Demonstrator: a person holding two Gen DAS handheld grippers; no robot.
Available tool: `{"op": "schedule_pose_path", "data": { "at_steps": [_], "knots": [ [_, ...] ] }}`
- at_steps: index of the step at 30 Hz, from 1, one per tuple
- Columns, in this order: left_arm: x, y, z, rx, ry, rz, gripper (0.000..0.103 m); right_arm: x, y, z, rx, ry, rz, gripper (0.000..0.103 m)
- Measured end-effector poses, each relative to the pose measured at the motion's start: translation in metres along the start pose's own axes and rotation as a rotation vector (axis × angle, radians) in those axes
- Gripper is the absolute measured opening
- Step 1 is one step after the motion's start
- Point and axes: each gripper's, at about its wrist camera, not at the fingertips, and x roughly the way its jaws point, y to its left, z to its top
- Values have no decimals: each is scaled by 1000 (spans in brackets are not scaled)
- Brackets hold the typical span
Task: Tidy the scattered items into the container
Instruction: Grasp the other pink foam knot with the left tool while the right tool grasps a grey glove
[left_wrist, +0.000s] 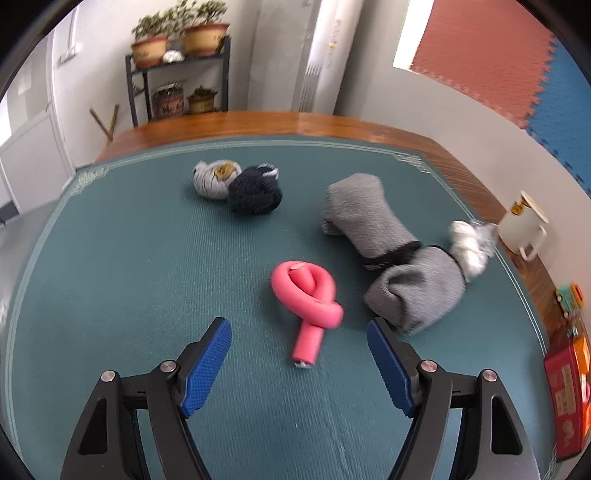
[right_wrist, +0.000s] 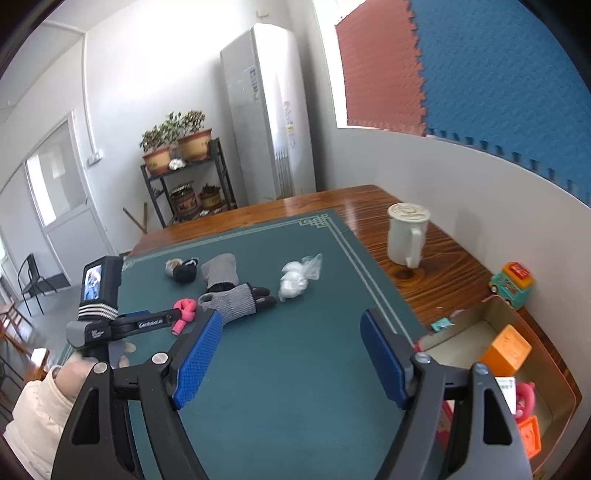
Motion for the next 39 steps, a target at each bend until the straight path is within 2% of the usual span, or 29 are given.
{"op": "schedule_pose_path", "data": {
  "at_steps": [8,14,15,16,17,18,21,26,33,37,38,39],
  "knots": [
    [40,-6,4,-17,39,6,78,46,8,2,2,75,5,80],
    [45,-6,-2,1,-10,28,76,90,20,5,5,151,65,80],
    [45,-5,-2,1,-17,35,73,100,22,6,13,172,81,80],
    [45,-5,-2,0,-23,43,59,111,25,6,22,195,98,80],
    [44,-3,-3,-1,-26,50,42,118,27,5,29,213,113,80],
    [43,-1,-3,-10,-30,55,36,128,30,4,36,237,132,80],
    [36,11,-1,-63,-52,58,36,157,38,-1,59,304,183,80],
    [20,14,3,-80,-116,68,36,207,38,-10,168,413,239,80],
    [21,9,6,-61,-109,46,36,249,31,-15,320,464,284,80],
    [23,10,8,-56,-94,44,36,266,26,-14,420,452,312,80],
    [24,10,8,-57,-92,45,36,269,25,-13,434,446,313,78],
    [25,11,8,-58,-91,45,36,272,26,-13,434,442,313,71]
  ]
}}
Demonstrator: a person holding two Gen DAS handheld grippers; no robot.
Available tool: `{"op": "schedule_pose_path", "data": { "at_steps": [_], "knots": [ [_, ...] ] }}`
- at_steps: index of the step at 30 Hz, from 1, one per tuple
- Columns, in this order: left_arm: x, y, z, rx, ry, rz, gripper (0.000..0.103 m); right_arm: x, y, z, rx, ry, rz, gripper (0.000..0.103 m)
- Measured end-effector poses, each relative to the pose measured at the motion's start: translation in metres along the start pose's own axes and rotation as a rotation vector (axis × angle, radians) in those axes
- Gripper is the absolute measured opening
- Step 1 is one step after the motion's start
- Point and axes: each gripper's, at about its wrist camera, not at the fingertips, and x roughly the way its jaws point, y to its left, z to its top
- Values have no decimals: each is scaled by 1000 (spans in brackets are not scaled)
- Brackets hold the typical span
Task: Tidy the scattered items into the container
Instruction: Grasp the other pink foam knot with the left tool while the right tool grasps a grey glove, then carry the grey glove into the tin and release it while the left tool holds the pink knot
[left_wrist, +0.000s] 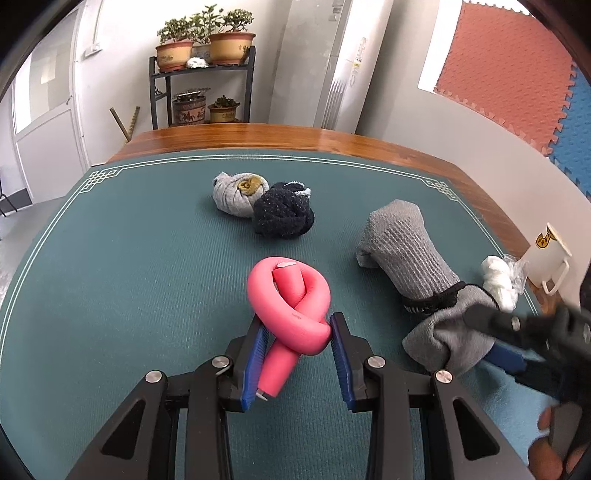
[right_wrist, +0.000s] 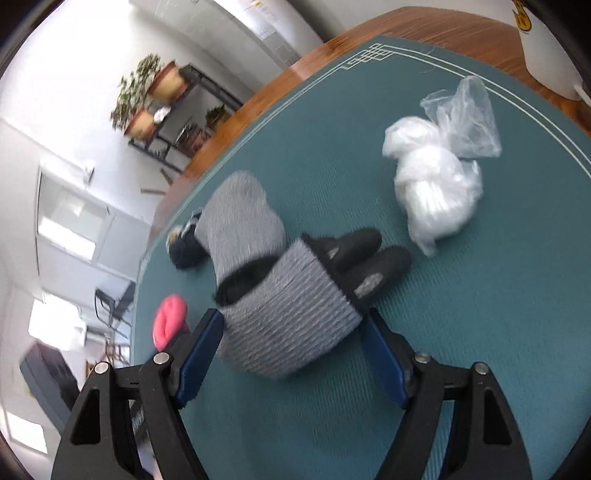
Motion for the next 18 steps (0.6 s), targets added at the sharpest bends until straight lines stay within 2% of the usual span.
{"op": "schedule_pose_path", "data": {
  "at_steps": [3,6,13,18],
  "knots": [
    [2,1,-1,-3,7,4,36,3,5,-4,-33,-5,-5,53],
    [6,0,-2,1,14,4,36,-5,10,-9,-73,-25,-32,42],
    [4,-5,-4,21,4,-5,36,-31,10,-20,-132,-85,-86,38],
    [0,-11,-5,39,-2,-10,36,-74,2,-32,-155,-169,-111,38]
  ]
}}
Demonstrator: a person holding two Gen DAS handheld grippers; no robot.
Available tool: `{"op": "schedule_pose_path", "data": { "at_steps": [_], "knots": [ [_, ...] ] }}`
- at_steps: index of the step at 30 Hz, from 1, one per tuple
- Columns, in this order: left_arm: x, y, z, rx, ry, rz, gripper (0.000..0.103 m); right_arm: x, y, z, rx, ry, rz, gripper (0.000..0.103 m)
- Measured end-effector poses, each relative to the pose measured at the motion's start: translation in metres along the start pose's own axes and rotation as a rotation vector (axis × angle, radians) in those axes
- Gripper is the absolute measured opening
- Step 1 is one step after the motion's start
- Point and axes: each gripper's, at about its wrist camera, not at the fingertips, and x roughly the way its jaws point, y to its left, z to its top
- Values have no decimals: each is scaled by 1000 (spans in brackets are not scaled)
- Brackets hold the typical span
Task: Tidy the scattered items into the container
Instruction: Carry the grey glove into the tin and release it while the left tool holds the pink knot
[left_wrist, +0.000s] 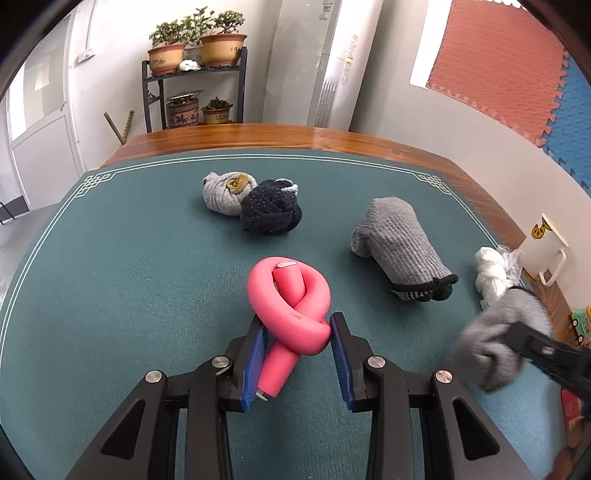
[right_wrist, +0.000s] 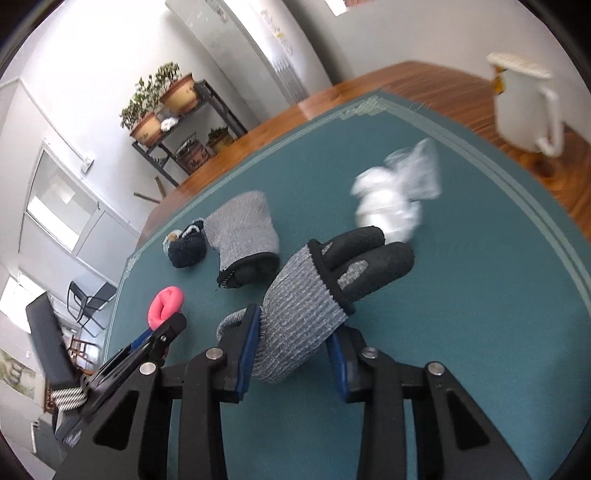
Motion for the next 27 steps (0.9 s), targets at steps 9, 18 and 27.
{"op": "schedule_pose_path", "data": {
  "at_steps": [9,18,27],
  "knots": [
    [-10,-19,-8,60,-16,-14,36,-106,-31,-11,-6,-214,-124,38],
    [-26,-49,-21,129,-14,-41,36,-199,-96,-19,66,-346,-319,38],
    [-48,-87,-34,189,-13,-87,36,-214,-124,-25,41,-364,-466,52]
  ]
}}
